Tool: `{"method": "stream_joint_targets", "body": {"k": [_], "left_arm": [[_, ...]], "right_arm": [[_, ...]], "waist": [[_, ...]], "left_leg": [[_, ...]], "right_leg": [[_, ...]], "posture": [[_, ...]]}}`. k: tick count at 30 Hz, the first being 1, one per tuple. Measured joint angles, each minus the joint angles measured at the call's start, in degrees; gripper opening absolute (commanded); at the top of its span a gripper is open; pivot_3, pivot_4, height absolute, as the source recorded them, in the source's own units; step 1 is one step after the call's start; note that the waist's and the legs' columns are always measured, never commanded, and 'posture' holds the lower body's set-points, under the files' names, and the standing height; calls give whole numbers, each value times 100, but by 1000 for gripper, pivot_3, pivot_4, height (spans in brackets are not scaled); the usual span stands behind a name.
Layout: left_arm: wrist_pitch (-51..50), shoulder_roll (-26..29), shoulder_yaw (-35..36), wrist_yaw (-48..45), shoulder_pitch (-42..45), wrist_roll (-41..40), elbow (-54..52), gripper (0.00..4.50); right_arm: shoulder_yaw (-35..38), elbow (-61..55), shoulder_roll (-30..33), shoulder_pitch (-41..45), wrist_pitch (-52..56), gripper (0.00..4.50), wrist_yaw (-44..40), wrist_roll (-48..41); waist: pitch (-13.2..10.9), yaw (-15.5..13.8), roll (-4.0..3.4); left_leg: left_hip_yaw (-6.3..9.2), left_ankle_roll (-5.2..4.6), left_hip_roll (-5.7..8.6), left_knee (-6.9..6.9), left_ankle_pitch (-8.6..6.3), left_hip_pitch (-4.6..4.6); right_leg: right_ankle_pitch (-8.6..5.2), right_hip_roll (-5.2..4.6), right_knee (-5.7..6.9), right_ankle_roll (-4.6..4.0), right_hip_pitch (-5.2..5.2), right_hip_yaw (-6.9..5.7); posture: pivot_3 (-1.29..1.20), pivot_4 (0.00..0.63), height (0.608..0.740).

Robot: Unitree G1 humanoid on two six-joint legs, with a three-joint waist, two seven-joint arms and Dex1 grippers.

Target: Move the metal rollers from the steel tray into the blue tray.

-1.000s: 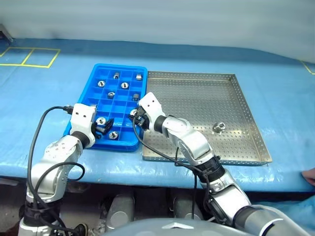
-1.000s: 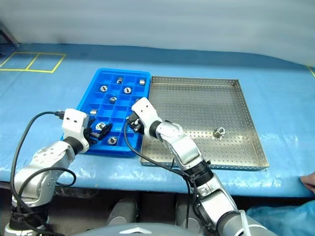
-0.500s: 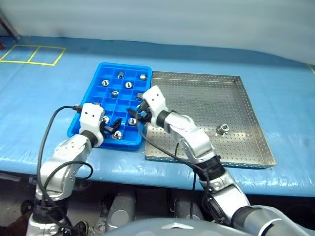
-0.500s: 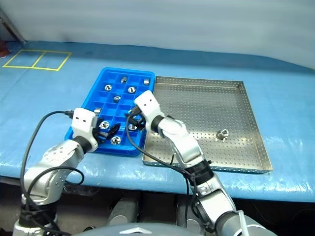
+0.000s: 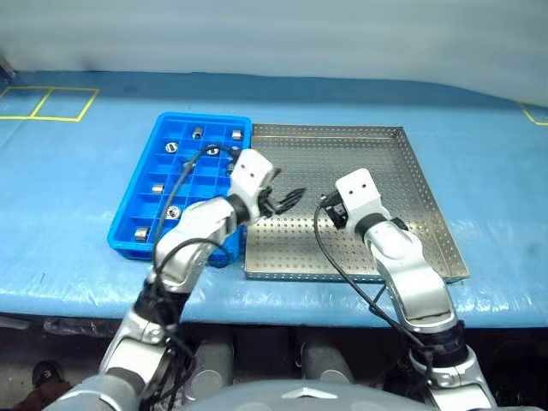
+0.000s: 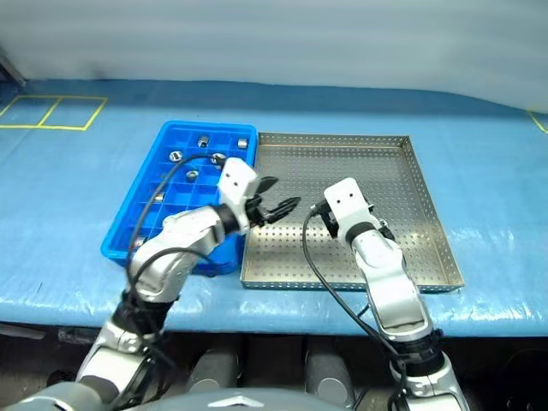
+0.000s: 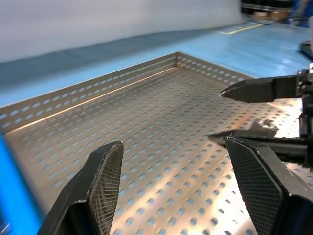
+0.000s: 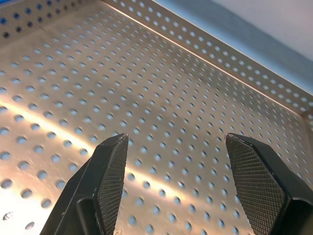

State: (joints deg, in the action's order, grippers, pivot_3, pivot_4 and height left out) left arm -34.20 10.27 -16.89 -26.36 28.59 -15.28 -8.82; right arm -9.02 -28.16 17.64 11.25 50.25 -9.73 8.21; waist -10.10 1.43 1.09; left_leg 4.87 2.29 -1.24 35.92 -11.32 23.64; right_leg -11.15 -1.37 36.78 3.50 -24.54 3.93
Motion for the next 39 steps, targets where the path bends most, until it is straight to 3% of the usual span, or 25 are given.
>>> {"method": "stream_joint_targets", "body": {"k": [7, 17, 20, 26, 34, 39], "left_arm": [[256, -108, -463, -504, 105, 185, 410, 3640], [259, -36, -568, -871, 46, 187, 410, 3640], [250, 16, -556, -865, -2, 197, 409, 3640], [233, 19, -506, -823, -81, 297, 401, 3640], [166, 129, -375, -709, -336, 333, 229, 3640], [-36, 479, 190, -432, -690, 328, -301, 3640]], "right_arm": [[451, 69, -259, -350, 139, 3320, 446, 124], [925, 654, -741, -366, 98, 3320, 589, -161], [1054, 931, -818, -302, -55, 2683, 632, -212], [1191, 1040, -882, -195, -224, 863, 643, -304], [1205, 1181, -883, -67, -330, 845, 626, -314], [989, 1112, -1046, 344, -521, 845, 402, -545]], "waist": [[1, 266, -1], [1, 300, -2], [1, 291, -2], [2, 268, -3], [2, 250, -4], [0, 278, -8]], "left_leg": [[-2, -2, -2, -1, -1, -2], [-2, -4, -1, 3, 0, -3], [-3, -4, 0, 5, 0, -3], [-2, -5, 0, 5, 1, -4], [-2, -5, 0, 3, 1, -3], [-2, -5, -6, 0, 1, -8]], "right_leg": [[2, 2, 4, 3, -2, 6], [5, 2, 5, 8, 1, 10], [5, 2, 5, 9, 1, 11], [6, 3, 5, 10, 3, 11], [6, 3, 6, 10, 1, 12], [6, 10, 12, 10, -1, 13]], "posture": [[-67, 150, 740], [-42, 150, 740], [-32, 150, 740], [-18, 150, 740], [5, 150, 740], [46, 150, 740]]}}
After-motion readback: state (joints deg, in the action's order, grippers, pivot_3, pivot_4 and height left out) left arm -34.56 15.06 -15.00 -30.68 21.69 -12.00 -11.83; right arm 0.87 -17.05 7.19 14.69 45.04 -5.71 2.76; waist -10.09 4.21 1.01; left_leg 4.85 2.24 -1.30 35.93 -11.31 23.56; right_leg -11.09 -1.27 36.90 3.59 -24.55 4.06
